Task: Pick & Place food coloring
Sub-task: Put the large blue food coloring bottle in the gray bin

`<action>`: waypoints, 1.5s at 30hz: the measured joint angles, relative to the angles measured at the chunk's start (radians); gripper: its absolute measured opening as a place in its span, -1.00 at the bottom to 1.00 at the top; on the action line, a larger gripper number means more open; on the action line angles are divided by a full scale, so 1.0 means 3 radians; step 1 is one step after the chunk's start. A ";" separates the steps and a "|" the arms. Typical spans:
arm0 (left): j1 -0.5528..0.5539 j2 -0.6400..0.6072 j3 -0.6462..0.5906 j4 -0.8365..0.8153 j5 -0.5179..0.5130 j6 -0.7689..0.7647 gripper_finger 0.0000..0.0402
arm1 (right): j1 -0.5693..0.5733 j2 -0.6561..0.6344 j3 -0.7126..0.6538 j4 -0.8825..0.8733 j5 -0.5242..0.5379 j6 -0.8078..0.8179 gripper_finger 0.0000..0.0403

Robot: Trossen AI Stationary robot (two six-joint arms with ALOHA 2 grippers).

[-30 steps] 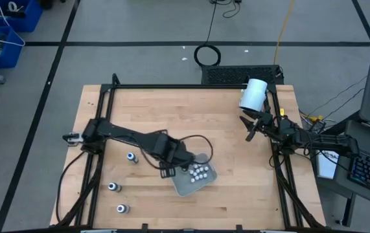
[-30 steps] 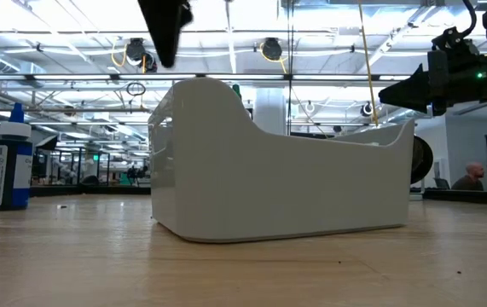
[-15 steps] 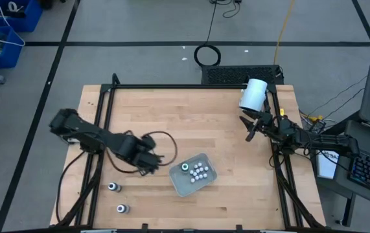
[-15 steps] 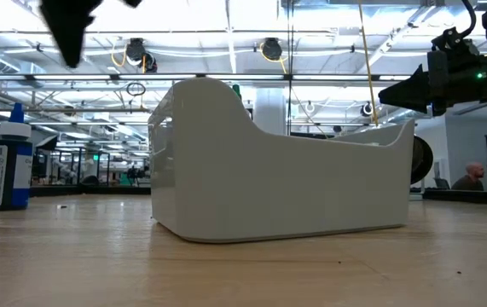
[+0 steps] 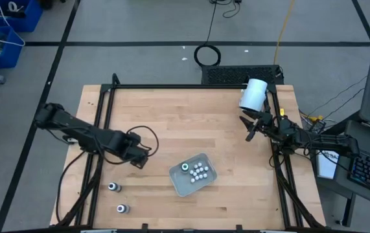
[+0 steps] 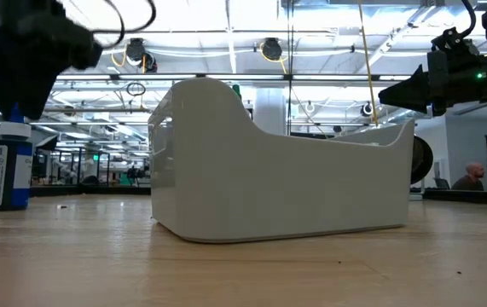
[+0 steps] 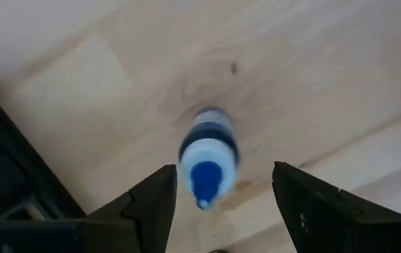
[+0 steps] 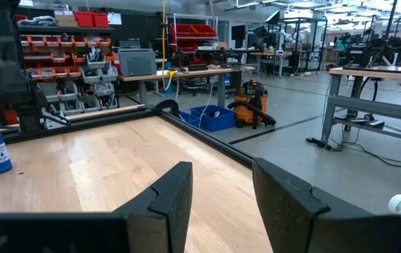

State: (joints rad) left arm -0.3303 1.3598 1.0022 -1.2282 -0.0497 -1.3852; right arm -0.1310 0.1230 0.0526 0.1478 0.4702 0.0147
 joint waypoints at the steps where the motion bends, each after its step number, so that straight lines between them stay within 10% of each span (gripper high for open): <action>1: 0.0032 0.0001 -0.0059 0.0022 0.0054 -0.0025 0.18 | 0.0000 0.0000 -0.0001 0.0000 0.0000 0.0000 -0.30; 45: 0.0137 0.0001 -0.0255 0.0232 0.0147 0.0327 -0.03 | 0.0000 0.0000 0.0001 -0.0003 0.0000 0.0000 -0.30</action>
State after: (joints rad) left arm -0.2893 1.3602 0.9257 -1.1586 -0.0055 -1.2870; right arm -0.1310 0.1230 0.0528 0.1471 0.4702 0.0147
